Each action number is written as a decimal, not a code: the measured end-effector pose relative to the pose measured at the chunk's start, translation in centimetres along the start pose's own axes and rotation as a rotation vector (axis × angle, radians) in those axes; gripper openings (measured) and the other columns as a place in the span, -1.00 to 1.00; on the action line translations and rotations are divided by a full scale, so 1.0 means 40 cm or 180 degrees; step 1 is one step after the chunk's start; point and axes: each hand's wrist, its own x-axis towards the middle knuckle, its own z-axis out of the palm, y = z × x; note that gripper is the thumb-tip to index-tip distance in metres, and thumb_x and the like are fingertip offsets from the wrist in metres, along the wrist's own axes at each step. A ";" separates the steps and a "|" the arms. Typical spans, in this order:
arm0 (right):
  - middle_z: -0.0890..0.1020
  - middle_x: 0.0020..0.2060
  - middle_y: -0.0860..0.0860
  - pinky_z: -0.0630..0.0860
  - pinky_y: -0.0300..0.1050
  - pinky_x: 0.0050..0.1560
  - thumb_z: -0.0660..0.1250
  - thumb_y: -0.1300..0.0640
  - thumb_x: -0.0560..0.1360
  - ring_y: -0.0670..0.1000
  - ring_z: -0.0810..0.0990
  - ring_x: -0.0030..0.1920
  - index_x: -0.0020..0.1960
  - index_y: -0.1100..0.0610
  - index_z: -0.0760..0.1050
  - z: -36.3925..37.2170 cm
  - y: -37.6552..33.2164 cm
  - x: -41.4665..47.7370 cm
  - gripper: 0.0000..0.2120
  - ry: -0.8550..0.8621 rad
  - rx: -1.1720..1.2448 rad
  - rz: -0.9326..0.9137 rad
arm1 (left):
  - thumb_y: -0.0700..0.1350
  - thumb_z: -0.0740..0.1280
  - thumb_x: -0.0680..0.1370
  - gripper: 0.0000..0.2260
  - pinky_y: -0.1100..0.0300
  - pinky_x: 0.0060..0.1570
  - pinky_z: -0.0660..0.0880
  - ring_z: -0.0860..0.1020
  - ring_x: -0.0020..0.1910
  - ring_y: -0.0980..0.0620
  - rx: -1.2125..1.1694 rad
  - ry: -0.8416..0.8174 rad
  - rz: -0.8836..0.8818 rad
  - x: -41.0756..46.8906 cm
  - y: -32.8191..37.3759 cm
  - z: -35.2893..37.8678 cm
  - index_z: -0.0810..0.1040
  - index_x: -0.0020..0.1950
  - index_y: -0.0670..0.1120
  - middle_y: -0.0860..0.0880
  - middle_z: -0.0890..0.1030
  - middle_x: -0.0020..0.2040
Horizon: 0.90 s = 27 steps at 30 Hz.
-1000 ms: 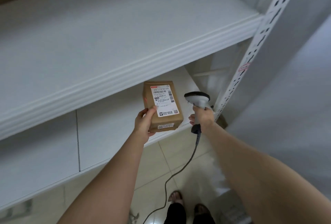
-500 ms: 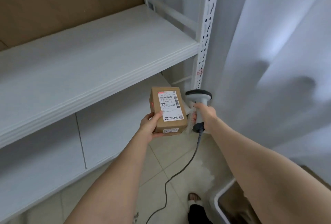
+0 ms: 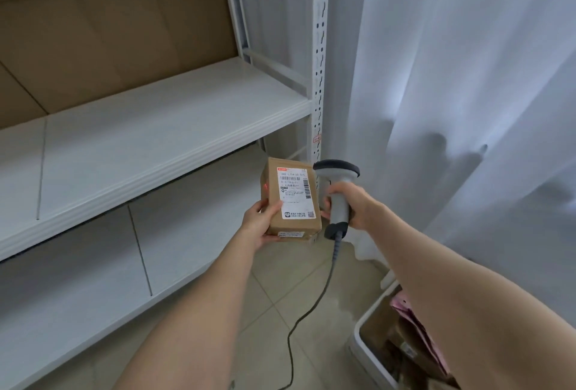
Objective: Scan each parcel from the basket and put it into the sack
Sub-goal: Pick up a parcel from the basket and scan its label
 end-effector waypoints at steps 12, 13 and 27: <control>0.52 -0.46 0.09 0.41 -0.20 -0.47 0.30 0.23 0.50 -0.01 0.40 -0.49 -0.10 0.28 0.47 -0.023 -0.006 -0.133 -0.90 0.0050 -0.0549 -0.0214 | 0.02 0.41 0.50 -0.43 -0.17 0.04 0.57 0.57 0.10 -0.12 0.0069 0.0067 0.0064 -0.094 -0.026 0.061 0.31 0.47 0.04 -0.07 0.59 0.13; 0.52 -0.46 0.09 0.41 -0.21 -0.48 0.30 0.23 0.51 -0.02 0.40 -0.49 -0.09 0.28 0.47 -0.028 -0.006 -0.141 -0.90 0.0024 -0.0559 -0.0207 | 0.02 0.40 0.50 -0.44 -0.16 0.04 0.57 0.56 0.09 -0.11 0.0063 0.0075 0.0060 -0.098 -0.029 0.063 0.31 0.47 0.03 -0.06 0.59 0.11; 0.54 -0.41 0.08 0.42 -0.21 -0.44 0.30 0.19 0.52 -0.03 0.41 -0.46 -0.09 0.22 0.45 -0.046 -0.019 -0.193 -0.92 0.0020 -0.0835 -0.0042 | -0.02 0.37 0.53 -0.49 -0.08 -0.09 0.58 0.55 -0.01 -0.06 -0.0005 0.0111 0.0063 -0.123 -0.045 0.107 0.31 0.46 0.02 -0.03 0.58 0.06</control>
